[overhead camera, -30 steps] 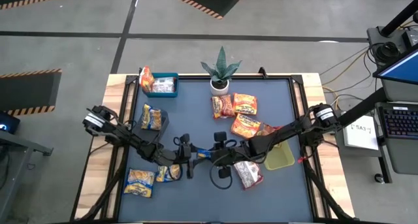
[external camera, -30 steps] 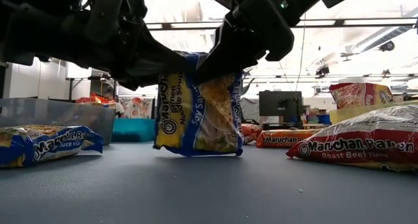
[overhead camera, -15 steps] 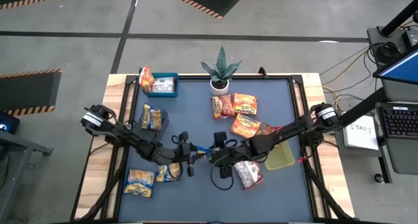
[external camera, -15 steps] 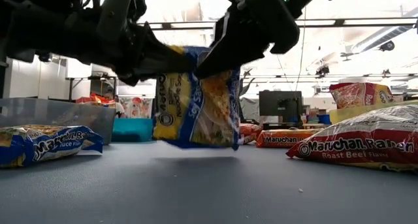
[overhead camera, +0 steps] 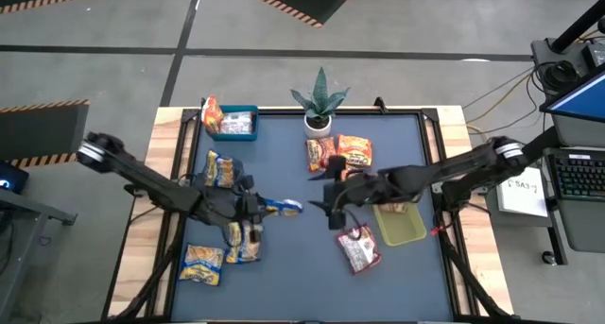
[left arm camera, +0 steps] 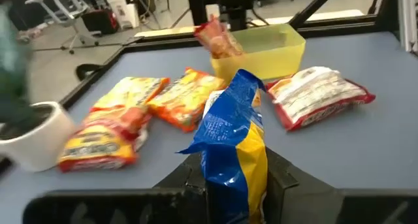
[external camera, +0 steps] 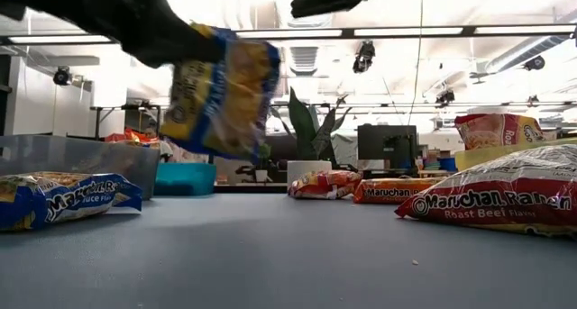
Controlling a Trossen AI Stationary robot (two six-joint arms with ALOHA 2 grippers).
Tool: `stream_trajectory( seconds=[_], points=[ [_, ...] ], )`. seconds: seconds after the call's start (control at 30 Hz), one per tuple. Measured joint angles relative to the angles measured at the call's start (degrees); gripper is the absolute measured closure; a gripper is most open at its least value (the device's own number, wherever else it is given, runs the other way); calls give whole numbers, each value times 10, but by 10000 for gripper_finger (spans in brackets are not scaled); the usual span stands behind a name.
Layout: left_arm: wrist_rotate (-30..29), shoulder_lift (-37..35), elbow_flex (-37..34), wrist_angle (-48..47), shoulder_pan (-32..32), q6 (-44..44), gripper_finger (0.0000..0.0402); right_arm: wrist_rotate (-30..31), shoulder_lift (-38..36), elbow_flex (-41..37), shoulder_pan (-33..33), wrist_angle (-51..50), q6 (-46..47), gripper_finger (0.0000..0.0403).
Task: Sort Maruchan noodles
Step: Put the blue noodle pack into the black bin
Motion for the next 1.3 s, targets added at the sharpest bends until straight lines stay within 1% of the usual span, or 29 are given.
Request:
stream_trajectory(
  seconds=[0.07, 0.17, 0.27, 0.33, 0.43, 0.53, 0.6, 0.67, 0.73, 0.8, 1.0, 1.13, 1.2, 1.3],
  points=[
    [-6, -56, 1, -62, 0, 0, 354, -2, -22, -8, -10, 1, 8, 133],
    [-28, -136, 18, -186, 0, -13, 355, -5, -48, -31, -21, 9, 18, 133],
    [-65, -202, 50, -335, 0, -49, 355, -6, -66, -69, -26, 48, 19, 133],
    [-78, -238, 82, -428, 1, -80, 355, -7, -71, -95, -29, 90, 17, 133],
    [-79, -274, 139, -551, 0, -125, 355, -9, -75, -129, -35, 141, 8, 133],
    [-80, -295, 196, -703, 0, -180, 356, -10, -74, -151, -43, 179, 4, 133],
    [-92, -304, 225, -801, 0, -242, 356, -10, -74, -158, -49, 190, 4, 133],
    [-104, -312, 237, -871, 1, -306, 356, -11, -74, -163, -55, 198, 4, 133],
    [-107, -324, 235, -903, 1, -353, 356, -11, -74, -167, -61, 200, 4, 133],
    [-107, -340, 220, -906, 0, -374, 356, -10, -74, -170, -65, 199, 4, 133],
    [-108, -375, 137, -878, 0, -381, 356, -11, -74, -168, -77, 196, -10, 133],
    [-87, -388, 95, -852, 0, -411, 357, -14, -74, -152, -82, 199, -32, 133],
    [-84, -390, 81, -839, 0, -424, 357, -31, -74, -144, -84, 199, -42, 133],
    [-89, -380, 80, -830, 0, -443, 357, -62, -74, -138, -87, 202, -51, 133]
  ],
)
